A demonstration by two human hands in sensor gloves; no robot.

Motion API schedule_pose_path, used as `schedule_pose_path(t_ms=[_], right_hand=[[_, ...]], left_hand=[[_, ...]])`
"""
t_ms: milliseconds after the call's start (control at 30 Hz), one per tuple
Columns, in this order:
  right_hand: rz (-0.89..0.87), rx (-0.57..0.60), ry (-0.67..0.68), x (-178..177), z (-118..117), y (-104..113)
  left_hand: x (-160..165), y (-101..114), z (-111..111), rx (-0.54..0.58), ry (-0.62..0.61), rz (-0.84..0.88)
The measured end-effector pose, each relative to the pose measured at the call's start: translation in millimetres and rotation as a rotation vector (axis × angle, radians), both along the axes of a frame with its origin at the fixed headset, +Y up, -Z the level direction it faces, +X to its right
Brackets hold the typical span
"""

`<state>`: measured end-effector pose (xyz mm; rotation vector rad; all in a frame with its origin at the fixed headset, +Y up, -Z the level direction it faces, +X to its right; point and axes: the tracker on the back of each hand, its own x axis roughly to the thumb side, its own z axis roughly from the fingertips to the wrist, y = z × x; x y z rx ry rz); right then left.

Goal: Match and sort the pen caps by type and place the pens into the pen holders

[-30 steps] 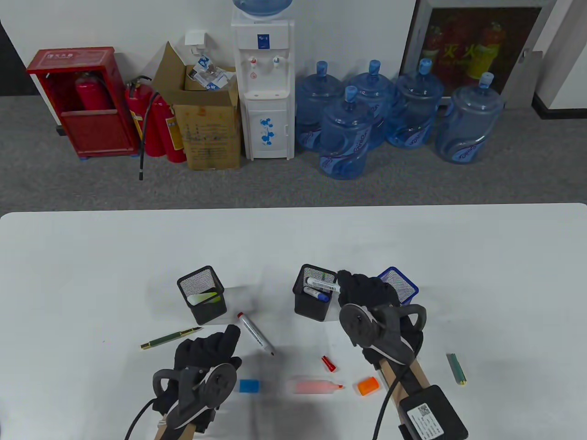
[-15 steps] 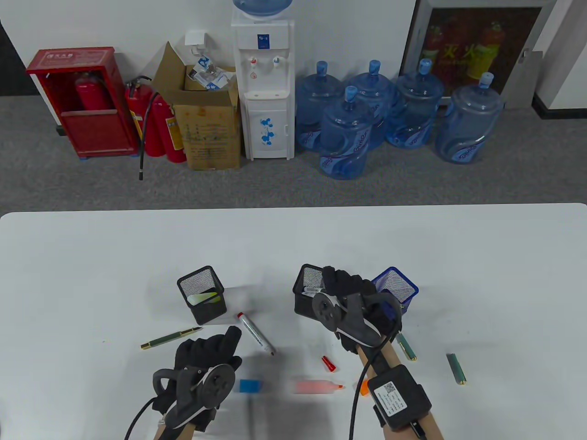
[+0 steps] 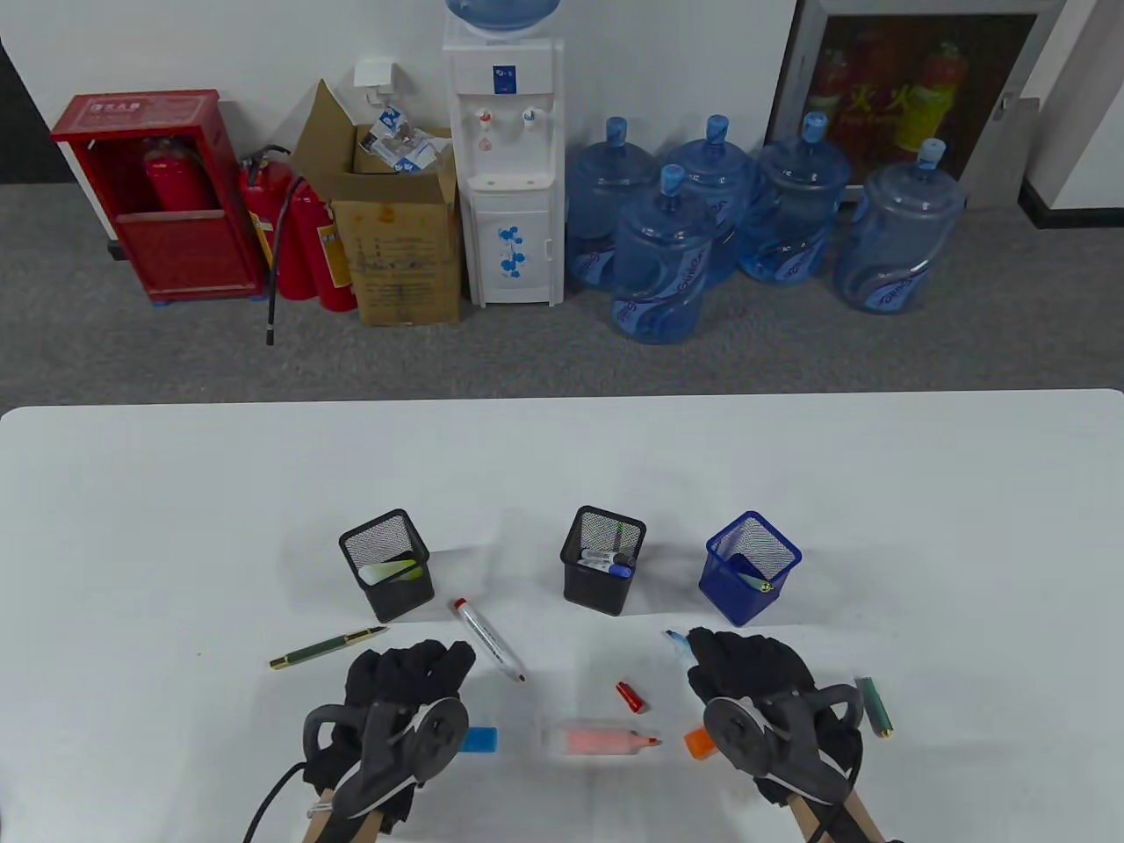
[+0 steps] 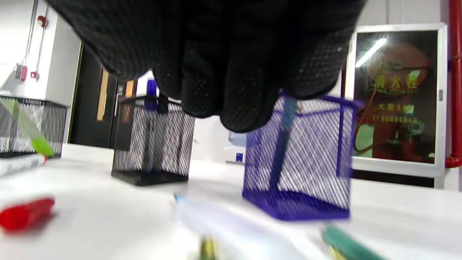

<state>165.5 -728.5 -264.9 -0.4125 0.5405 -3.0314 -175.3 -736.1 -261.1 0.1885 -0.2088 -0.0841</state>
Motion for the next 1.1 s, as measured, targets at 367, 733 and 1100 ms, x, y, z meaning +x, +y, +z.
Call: schedule_pose_path(t_ms=[367, 733, 1100], right_hand=[[0.047, 0.017, -0.014, 8, 0, -3], [0.035, -0.003, -0.020, 18, -1, -5], [0.026, -0.004, -0.018, 17, -1, -5]], left_hand=[[39, 6, -45, -0.104, 0.076, -0.291], [59, -20, -78, -0.110, 0.128, -0.368], [69, -29, -88, -0.115, 0.117, -0.394]])
